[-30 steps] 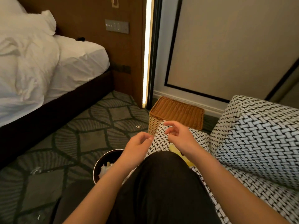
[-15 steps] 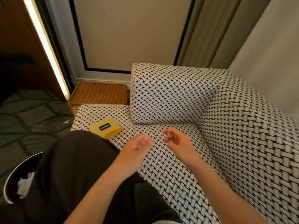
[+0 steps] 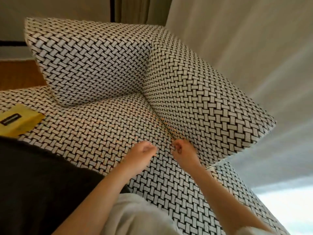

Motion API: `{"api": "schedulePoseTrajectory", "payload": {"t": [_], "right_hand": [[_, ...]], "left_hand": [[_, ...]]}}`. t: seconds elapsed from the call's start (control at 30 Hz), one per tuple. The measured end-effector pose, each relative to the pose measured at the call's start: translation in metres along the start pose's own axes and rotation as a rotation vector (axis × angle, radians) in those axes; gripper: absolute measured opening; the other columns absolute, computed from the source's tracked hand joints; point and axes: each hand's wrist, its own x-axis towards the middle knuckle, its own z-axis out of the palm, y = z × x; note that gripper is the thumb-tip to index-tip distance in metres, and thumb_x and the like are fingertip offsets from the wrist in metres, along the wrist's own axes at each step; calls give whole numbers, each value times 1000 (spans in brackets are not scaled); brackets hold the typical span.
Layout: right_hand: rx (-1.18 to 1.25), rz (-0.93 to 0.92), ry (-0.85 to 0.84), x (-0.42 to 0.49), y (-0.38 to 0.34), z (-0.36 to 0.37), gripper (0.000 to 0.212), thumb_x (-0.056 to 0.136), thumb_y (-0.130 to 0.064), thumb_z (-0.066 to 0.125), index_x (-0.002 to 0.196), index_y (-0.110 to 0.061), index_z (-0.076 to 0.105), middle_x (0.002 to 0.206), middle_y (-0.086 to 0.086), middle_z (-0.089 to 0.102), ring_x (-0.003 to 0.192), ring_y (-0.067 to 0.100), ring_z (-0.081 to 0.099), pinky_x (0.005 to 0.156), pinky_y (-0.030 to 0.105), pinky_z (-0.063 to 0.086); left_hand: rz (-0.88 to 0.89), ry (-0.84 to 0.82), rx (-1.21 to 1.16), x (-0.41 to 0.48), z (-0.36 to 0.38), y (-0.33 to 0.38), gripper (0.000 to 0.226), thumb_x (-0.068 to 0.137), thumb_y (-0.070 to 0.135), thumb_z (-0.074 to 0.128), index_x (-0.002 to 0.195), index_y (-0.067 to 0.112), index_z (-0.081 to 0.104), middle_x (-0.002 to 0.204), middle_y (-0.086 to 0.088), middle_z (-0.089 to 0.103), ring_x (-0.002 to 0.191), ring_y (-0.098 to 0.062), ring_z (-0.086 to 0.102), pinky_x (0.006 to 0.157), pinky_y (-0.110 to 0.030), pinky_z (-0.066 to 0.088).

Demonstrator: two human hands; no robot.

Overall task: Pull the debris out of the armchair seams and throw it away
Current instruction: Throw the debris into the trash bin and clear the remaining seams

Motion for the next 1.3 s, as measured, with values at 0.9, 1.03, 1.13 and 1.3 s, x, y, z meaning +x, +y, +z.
{"api": "schedulePoseTrajectory", "payload": {"t": [0.9, 1.03, 1.13, 1.3], "right_hand": [[-630, 112, 86, -21, 31, 10, 27, 93, -10, 49, 119, -10, 41, 98, 7, 66, 85, 20, 66, 70, 27, 52], [-486, 34, 174, -23, 20, 2, 16, 98, -15, 41, 112, -9, 45, 86, 6, 67, 75, 20, 67, 64, 29, 55], [-138, -98, 94, -27, 0, -6, 22, 100, -20, 32, 106, -9, 50, 74, 1, 59, 56, 10, 56, 47, 15, 43], [569, -224, -142, -51, -31, 6, 19, 97, -10, 40, 85, -18, 54, 65, -5, 53, 45, -2, 44, 43, 11, 36]], "left_hand": [[8, -36, 210, -6, 31, -16, 15, 95, 27, 43, 89, 24, 56, 93, 7, 62, 89, -6, 58, 79, -23, 47], [51, -36, 285, -6, 35, -16, 14, 96, 31, 42, 101, 26, 54, 103, 8, 60, 90, -3, 55, 80, -20, 47], [89, 35, 254, -5, 40, -11, 31, 98, 32, 37, 126, 22, 46, 123, 9, 52, 101, -3, 48, 85, -19, 39], [43, 50, -176, -8, 41, -1, 32, 99, 37, 27, 119, 25, 49, 117, 6, 56, 110, -12, 55, 91, -30, 49]]}}
